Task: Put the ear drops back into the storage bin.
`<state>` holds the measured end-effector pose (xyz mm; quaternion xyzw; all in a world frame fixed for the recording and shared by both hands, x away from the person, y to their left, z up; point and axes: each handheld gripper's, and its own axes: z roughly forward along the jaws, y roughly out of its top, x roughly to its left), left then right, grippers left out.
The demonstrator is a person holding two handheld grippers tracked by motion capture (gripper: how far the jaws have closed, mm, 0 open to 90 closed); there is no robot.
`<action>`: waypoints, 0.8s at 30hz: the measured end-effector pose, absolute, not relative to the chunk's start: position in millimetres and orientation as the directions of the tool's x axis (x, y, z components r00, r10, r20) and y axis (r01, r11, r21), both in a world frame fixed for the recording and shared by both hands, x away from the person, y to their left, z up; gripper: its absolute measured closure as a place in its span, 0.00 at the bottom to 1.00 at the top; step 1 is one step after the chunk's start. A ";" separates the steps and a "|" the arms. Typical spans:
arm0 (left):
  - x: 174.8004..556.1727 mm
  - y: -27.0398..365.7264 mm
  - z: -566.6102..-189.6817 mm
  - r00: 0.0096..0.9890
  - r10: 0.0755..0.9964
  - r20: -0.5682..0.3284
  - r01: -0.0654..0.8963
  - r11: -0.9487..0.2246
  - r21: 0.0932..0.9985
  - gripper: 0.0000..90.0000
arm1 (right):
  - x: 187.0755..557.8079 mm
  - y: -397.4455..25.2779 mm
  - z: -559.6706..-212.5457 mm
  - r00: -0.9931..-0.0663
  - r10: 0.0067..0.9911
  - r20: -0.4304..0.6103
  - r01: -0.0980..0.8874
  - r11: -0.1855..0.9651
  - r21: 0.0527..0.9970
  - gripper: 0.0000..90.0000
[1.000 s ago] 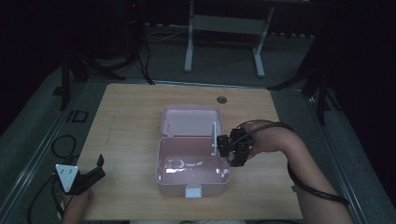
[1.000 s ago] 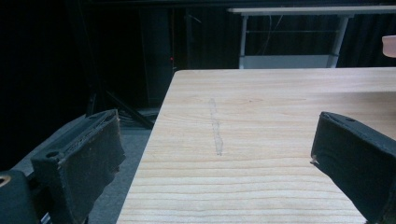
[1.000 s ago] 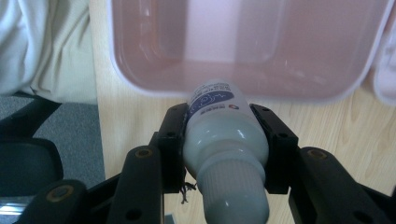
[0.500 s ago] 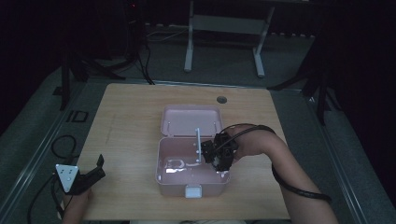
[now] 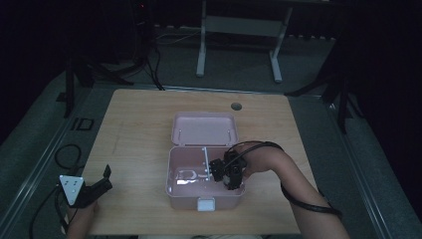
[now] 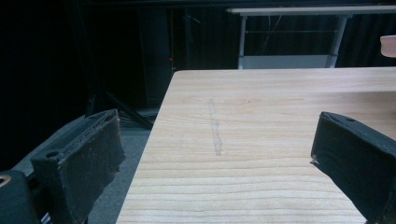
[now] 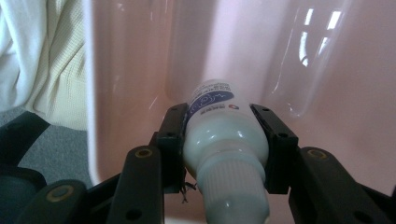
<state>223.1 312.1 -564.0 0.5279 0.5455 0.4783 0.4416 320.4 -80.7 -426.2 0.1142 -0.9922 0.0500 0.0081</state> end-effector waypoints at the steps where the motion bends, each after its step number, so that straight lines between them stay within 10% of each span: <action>1: 223.1 312.1 -564.0 -0.053 0.998 0.024 0.154 -0.015 0.988 0.03 | 320.4 -80.1 -427.8 -0.973 -0.231 0.027 -0.232 0.968 -0.099 0.66; 24: 222.9 312.1 -564.0 -0.048 0.999 0.023 0.155 -0.016 0.988 0.03 | 326.9 -69.6 -472.2 -0.966 -0.245 0.080 -0.254 0.957 -0.139 0.66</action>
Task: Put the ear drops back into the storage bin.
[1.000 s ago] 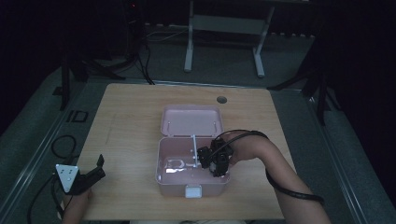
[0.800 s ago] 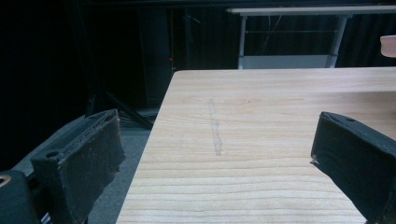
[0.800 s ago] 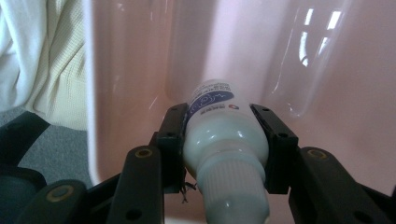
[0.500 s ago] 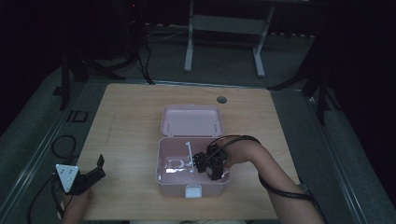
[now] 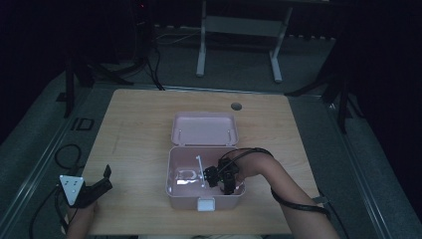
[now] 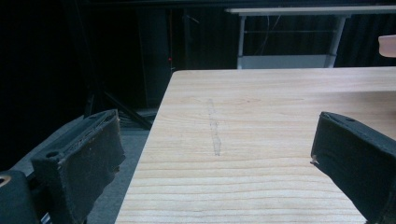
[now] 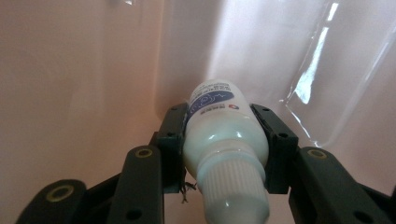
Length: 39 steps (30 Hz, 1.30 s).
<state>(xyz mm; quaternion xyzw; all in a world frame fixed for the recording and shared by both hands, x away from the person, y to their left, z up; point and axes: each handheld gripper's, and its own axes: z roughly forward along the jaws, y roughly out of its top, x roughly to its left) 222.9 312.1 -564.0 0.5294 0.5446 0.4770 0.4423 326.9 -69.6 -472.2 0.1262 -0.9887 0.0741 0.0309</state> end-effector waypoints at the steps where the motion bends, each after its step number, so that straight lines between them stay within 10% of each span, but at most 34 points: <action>1: 222.9 312.1 -564.0 -0.048 0.999 0.023 0.155 -0.016 0.988 0.03 | 327.0 -69.4 -474.2 -0.968 -0.239 0.082 -0.248 0.958 -0.146 0.66; 39: 223.0 312.5 -563.8 -0.048 0.999 0.022 0.154 -0.014 0.988 0.03 | 330.0 -72.0 -462.9 -0.976 -0.205 0.067 -0.212 0.971 -0.109 0.61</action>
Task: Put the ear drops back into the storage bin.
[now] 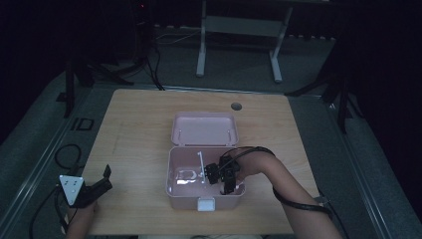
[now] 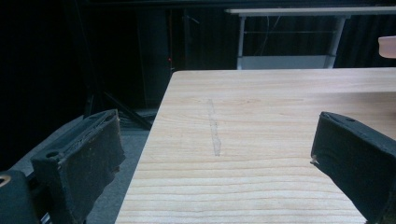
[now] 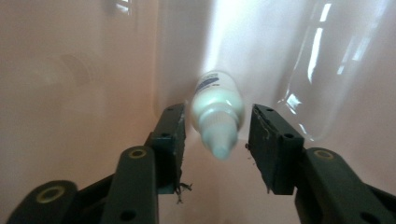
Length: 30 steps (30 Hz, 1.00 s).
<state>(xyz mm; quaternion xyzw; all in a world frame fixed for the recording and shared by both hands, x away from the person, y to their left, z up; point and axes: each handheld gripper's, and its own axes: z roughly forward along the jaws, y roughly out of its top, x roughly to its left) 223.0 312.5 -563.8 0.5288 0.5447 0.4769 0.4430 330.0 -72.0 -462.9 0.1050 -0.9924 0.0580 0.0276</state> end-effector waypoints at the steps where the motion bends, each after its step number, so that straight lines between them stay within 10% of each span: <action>1: 223.0 312.5 -563.9 -0.048 0.999 0.022 0.153 -0.014 0.988 0.03 | 330.2 -71.8 -459.7 -0.977 -0.203 0.063 -0.209 0.972 -0.108 0.59; 19: 222.8 312.6 -563.8 -0.048 0.999 0.021 0.154 -0.014 0.988 0.03 | 337.2 -88.2 -385.8 -0.990 -0.132 -0.045 -0.134 0.990 0.042 0.19; 30: 222.6 312.2 -563.8 -0.048 0.999 0.023 0.156 -0.015 0.988 0.03 | 342.7 -117.9 -366.5 -0.994 -0.086 -0.064 -0.092 0.991 0.095 0.15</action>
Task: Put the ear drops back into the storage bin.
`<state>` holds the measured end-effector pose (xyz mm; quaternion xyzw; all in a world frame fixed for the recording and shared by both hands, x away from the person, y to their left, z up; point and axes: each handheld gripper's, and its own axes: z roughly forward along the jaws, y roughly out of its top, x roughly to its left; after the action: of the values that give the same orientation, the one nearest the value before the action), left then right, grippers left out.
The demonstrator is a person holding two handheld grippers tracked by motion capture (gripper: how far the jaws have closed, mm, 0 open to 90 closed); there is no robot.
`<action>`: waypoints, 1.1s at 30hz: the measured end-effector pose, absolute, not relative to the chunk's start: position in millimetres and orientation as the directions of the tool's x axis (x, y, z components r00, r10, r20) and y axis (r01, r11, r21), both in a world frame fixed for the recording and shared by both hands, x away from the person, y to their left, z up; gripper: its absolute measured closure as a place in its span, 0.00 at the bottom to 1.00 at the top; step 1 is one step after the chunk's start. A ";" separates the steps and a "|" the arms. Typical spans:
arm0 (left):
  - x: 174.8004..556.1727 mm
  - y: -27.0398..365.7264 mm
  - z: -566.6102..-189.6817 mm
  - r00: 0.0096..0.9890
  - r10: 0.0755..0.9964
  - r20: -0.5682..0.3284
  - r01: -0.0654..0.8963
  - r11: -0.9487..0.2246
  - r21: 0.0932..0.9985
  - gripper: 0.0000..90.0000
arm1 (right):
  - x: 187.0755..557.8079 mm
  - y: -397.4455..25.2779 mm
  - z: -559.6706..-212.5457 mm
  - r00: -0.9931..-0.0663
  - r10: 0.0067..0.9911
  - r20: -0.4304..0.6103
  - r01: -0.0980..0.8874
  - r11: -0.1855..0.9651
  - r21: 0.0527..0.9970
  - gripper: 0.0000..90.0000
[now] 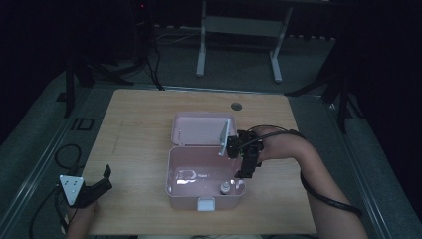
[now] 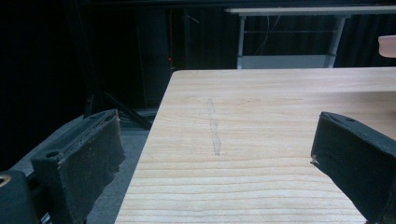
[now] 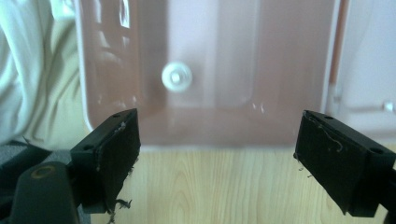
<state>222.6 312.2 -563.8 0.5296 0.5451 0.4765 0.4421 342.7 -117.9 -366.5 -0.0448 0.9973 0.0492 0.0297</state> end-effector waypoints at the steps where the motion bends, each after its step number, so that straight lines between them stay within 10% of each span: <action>1: 222.5 312.2 -563.9 -0.048 0.999 0.022 0.156 -0.014 0.988 0.03 | 344.6 -125.7 -365.9 -0.995 -0.065 -0.074 -0.072 0.992 0.101 0.15; 33: 222.7 311.9 -564.1 -0.047 0.999 0.025 0.157 -0.018 0.987 0.03 | 360.1 -245.6 -467.0 -0.965 0.261 -0.035 0.242 0.932 0.270 0.16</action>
<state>222.7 311.9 -564.1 0.5309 0.5444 0.4764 0.4414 360.1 -245.6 -467.0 0.1279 0.9822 0.1330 0.0353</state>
